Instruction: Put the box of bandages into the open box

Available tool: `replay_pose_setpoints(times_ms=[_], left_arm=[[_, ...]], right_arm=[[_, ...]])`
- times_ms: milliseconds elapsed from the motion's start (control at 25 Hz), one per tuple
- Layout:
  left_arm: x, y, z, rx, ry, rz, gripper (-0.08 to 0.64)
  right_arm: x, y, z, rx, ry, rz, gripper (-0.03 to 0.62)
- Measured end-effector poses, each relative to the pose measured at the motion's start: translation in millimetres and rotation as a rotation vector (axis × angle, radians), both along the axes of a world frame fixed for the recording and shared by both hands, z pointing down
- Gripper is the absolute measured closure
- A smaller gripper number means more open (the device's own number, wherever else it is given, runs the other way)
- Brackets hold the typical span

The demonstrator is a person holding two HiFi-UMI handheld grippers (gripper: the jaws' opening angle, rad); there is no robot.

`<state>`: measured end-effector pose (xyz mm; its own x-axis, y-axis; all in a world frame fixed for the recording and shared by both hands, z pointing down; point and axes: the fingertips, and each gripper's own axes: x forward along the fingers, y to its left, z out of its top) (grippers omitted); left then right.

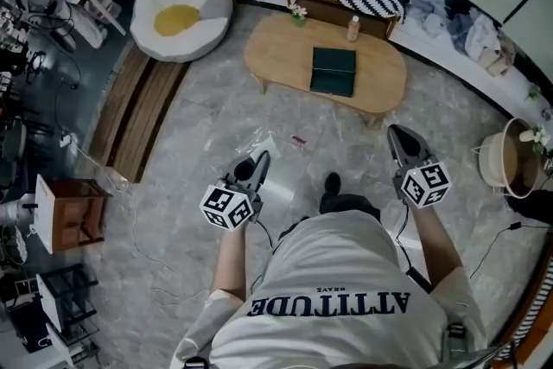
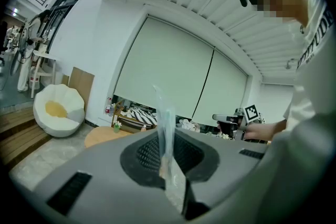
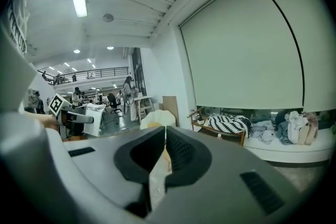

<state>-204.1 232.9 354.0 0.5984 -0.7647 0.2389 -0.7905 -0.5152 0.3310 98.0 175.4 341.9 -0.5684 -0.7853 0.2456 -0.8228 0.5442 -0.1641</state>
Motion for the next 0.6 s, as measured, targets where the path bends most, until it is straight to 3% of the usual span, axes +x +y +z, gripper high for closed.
replay_pose_setpoints(times_ms=[600], left_arm=[[40,-98,2,-0.036,-0.034,-0.048,0.520]], right_arm=[[52,-101,33,-0.102,-0.009,0.001,0.571]])
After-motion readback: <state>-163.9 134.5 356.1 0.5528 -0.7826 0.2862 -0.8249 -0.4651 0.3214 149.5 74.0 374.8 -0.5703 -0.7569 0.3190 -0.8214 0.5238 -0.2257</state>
